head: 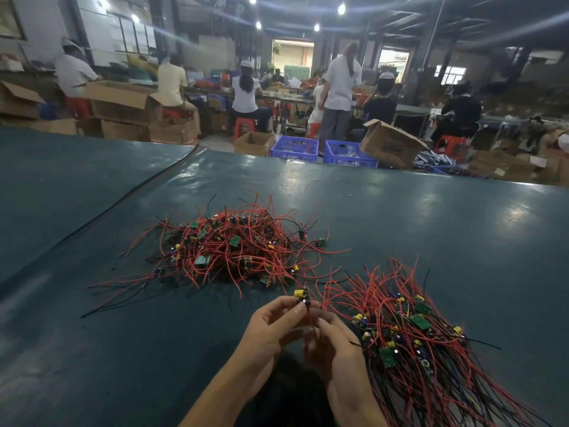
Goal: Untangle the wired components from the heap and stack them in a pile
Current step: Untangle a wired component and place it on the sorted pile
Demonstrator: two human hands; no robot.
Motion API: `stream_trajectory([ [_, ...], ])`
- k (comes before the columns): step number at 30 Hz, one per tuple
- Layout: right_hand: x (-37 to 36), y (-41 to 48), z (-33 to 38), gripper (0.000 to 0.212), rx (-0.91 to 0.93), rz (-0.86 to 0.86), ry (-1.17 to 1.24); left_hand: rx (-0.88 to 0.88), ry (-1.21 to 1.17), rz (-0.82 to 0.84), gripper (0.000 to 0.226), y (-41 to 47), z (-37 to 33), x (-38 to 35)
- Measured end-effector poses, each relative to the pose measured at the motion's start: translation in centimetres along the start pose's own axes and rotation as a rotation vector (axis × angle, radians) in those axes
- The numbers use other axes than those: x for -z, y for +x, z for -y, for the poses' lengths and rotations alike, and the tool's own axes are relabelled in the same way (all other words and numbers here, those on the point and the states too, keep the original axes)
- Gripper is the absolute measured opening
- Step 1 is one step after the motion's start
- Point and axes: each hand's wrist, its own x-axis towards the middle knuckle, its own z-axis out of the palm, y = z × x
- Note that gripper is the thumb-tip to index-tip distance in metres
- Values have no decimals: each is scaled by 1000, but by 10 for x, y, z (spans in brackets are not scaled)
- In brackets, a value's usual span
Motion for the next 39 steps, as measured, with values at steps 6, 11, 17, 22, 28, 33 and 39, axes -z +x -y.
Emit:
stream_trajectory([
  [6,2,4,6,28,50,-177,-20,-23,55,7,25,0,1,0],
  [11,4,7,0,20,65,-176,-95,-65,109,-23,38,-1,0,-1],
  [17,7,11,-4,24,78,-186,-140,-74,129,-85,36,2,0,2],
  [22,7,12,-3,28,63,-193,-77,-86,63,-97,41,5,0,5],
  [28,5,7,4,19,19,-176,92,-71,60,-138,38,5,-1,7],
  [33,5,5,9,14,36,-172,145,-8,112,-122,42,4,-1,7],
  [39,7,2,10,19,50,-126,153,-22,148,-116,39,5,0,8],
])
